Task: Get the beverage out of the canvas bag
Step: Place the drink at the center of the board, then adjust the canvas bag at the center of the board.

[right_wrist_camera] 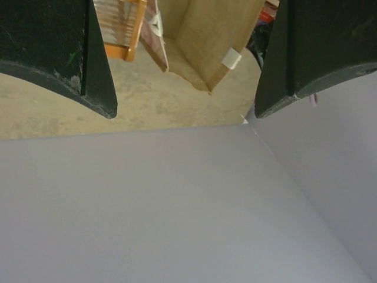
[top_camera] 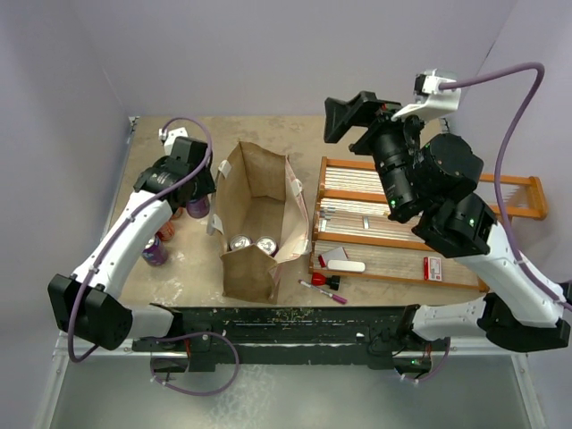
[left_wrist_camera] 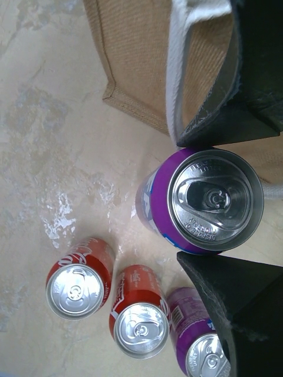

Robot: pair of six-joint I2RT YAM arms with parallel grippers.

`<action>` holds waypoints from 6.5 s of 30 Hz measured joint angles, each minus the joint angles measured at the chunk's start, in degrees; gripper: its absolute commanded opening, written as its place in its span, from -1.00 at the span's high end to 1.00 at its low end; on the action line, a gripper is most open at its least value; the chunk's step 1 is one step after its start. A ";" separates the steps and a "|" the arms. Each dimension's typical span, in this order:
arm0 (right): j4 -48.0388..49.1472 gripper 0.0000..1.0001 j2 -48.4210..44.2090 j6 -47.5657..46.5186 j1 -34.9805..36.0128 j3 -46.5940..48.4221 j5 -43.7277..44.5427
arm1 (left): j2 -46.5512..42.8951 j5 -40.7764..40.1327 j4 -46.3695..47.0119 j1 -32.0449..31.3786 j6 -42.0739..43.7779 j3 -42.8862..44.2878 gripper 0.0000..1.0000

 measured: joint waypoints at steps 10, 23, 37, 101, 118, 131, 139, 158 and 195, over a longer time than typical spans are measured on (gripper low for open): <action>-2.38 -1.00 -6.01 -1.18 0.00 -4.42 1.46 | 0.00 -0.81 12.79 4.81 -1.46 -12.26 1.00; -4.87 -1.00 -4.44 -3.43 0.00 -4.42 -1.90 | 1.60 -0.07 32.22 6.93 2.51 -21.94 1.00; -6.64 -1.00 -3.19 -5.09 0.00 -4.42 -5.40 | 3.74 1.09 36.20 8.31 2.56 -24.96 1.00; 3.54 -0.99 -3.02 -46.56 -0.04 -51.06 -57.22 | -14.29 52.76 19.82 3.50 -2.27 -7.87 -0.67; 8.68 -0.88 -1.16 -51.25 -1.25 -54.88 -65.09 | -12.20 49.90 14.93 -4.96 -4.11 -10.91 -0.64; 16.31 -0.93 -1.31 -56.30 -1.29 -62.40 -64.81 | -21.07 55.84 10.69 -4.98 -0.17 -20.48 -0.68; 15.06 -0.99 -4.72 -55.28 -1.27 -62.86 -63.10 | -19.19 62.14 10.56 -5.01 1.18 -19.87 -0.65; 6.36 -0.98 -10.43 -45.03 -1.22 -50.80 -70.58 | -7.56 53.31 2.03 -5.11 6.86 -4.79 -0.75; 1.01 -0.07 -10.34 -31.69 1.27 -48.09 -79.71 | -2.84 61.61 -2.62 -5.11 4.39 2.45 -0.76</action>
